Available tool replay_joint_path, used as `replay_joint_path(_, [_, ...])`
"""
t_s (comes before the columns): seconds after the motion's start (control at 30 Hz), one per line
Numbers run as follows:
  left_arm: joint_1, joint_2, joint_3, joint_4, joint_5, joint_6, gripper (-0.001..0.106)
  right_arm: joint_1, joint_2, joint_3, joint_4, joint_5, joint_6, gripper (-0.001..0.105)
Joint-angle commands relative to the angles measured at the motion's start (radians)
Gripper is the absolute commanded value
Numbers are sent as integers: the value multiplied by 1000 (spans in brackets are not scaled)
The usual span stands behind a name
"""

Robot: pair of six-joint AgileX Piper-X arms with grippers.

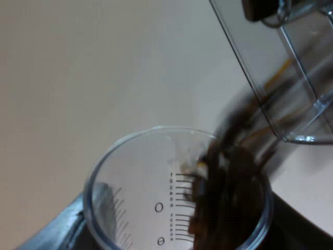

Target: Pour the beans into the coffee machine

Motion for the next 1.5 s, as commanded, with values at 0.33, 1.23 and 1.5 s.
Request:
replay_joint_path(0.33, [-17,-12,-8,-22,6,84,39,1,-6,-10,-7,-7,-4,69])
replay_joint_path(1.23, [-17,-12,-8,-20,2,137,39,1,-6,-10,-7,-31,-4,69])
replay_joint_path(1.5, [-17,-16,-8,-20,-26,-129,39,1,-6,-10,-7,-31,-4,69])
